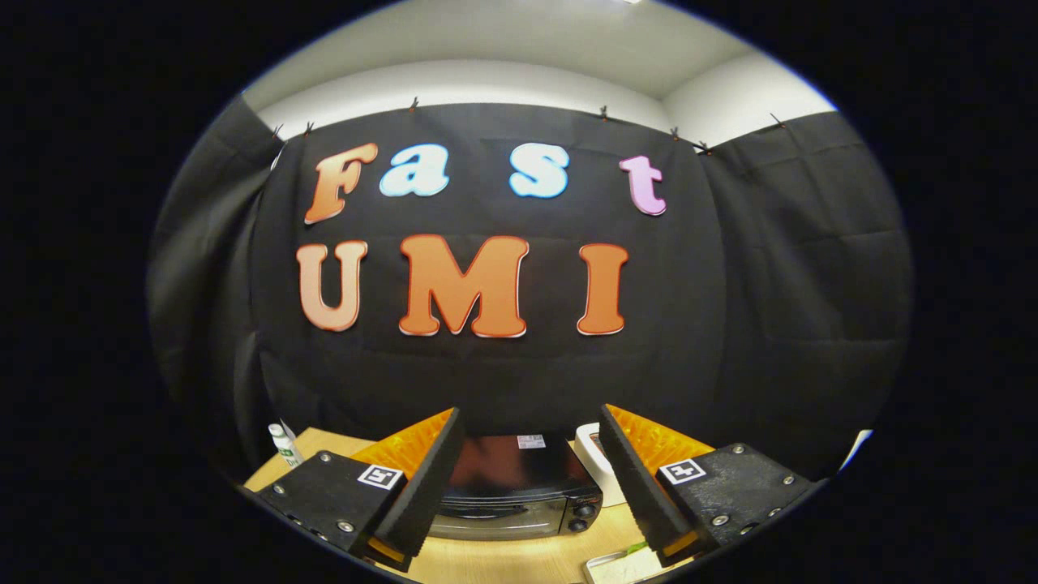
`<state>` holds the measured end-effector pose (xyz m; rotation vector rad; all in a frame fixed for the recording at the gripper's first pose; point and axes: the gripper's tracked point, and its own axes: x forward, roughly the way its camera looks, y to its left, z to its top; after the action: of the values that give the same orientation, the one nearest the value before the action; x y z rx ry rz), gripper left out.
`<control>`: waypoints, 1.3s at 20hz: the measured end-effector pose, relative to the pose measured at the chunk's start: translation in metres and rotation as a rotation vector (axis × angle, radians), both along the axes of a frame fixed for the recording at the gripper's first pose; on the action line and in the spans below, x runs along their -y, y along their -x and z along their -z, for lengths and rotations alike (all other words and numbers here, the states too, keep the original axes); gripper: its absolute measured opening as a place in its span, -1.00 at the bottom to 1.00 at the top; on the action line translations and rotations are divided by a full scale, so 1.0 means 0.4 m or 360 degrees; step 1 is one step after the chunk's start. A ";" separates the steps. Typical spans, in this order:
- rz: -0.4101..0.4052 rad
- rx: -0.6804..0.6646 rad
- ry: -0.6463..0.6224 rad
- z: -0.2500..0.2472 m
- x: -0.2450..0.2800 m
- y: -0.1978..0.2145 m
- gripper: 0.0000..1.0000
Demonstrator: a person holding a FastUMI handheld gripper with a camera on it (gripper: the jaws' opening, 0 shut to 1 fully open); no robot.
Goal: Open the toaster oven, put the food inside, and close the toaster oven door.
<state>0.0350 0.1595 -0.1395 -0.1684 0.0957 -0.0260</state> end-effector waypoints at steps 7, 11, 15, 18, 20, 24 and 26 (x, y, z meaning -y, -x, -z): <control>-0.0107 -0.0389 -0.0081 0.301 -0.093 -0.105 1.00; -0.0082 -0.0559 -0.0117 0.439 -0.090 -0.124 0.99; -0.0097 -0.0595 -0.0126 0.495 -0.100 -0.121 1.00; -0.0123 -0.0640 -0.0079 0.499 -0.104 -0.077 1.00; -0.0122 -0.0649 -0.0071 0.496 -0.098 -0.059 1.00; -0.0124 -0.0714 -0.0073 0.504 -0.088 0.009 1.00; -0.0122 -0.0746 -0.0069 0.513 -0.080 0.052 1.00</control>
<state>0.0143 0.1914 -0.3448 -0.1322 0.5570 0.0927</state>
